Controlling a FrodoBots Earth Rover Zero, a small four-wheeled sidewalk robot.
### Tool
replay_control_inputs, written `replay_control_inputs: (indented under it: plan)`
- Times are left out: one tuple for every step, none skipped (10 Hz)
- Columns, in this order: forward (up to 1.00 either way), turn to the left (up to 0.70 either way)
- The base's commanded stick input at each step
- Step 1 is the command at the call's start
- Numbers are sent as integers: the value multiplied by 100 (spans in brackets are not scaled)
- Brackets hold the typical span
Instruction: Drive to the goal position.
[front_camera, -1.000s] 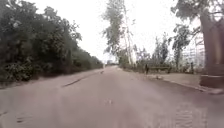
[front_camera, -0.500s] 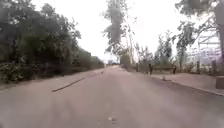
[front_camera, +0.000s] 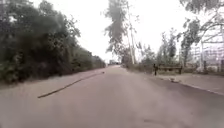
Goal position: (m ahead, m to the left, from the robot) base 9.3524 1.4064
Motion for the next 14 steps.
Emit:
replay_control_inputs:
  plan:
    - [100,0]
    - [100,0]
    - [100,0]
    - [100,0]
    - [100,0]
    - [100,0]
    - [100,0]
    - [100,0]
    - [100,0]
    - [100,0]
    - [100,0]
    - [100,0]
    - [100,0]
    - [100,0]
